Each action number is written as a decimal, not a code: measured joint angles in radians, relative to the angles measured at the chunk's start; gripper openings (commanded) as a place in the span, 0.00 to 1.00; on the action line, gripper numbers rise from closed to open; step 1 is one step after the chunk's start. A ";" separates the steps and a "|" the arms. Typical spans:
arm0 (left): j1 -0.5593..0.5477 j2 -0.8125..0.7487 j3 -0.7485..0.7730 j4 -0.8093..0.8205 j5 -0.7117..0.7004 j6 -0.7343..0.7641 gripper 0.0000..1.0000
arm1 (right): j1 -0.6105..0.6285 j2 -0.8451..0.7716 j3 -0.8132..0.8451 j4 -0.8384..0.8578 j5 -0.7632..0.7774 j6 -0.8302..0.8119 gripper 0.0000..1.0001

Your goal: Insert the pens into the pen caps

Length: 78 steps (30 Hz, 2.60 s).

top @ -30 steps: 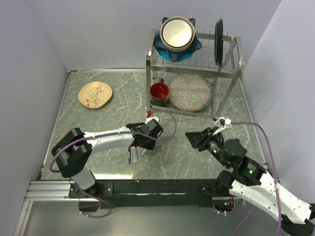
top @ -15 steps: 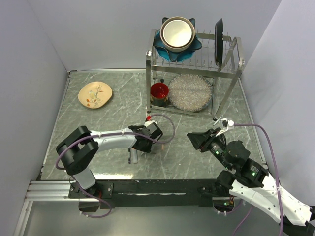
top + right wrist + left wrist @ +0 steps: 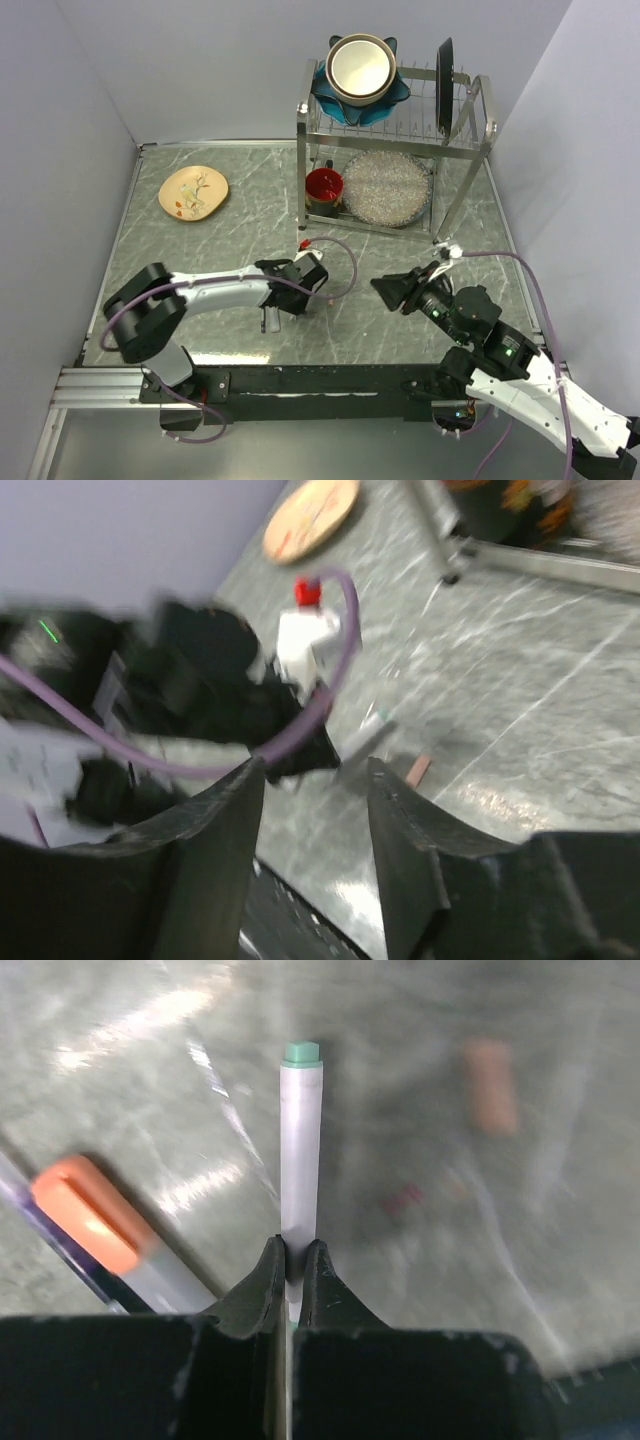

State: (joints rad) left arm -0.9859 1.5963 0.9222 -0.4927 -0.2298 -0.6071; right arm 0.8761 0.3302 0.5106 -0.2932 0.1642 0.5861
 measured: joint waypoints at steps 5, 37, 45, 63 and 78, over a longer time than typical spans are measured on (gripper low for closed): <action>0.005 -0.185 0.009 0.008 0.151 0.045 0.01 | 0.000 0.048 -0.032 0.027 -0.131 -0.133 0.57; 0.023 -0.517 0.173 -0.095 0.516 -0.121 0.01 | 0.437 0.295 -0.191 0.710 0.093 -1.672 0.65; 0.024 -0.514 0.173 -0.102 0.554 -0.137 0.01 | 0.492 0.391 -0.191 0.785 0.163 -1.781 0.60; 0.034 -0.461 0.173 -0.124 0.615 -0.161 0.01 | 0.562 0.507 -0.196 0.802 0.208 -1.924 0.01; 0.110 -0.454 0.351 -0.163 0.346 -0.194 0.76 | 0.589 0.396 -0.257 0.814 0.013 -1.578 0.00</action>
State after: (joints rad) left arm -0.8761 1.1427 1.2728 -0.6559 0.1165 -0.8013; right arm 1.4651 0.7265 0.2535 0.5213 0.1776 -0.9920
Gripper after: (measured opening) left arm 0.765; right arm 0.189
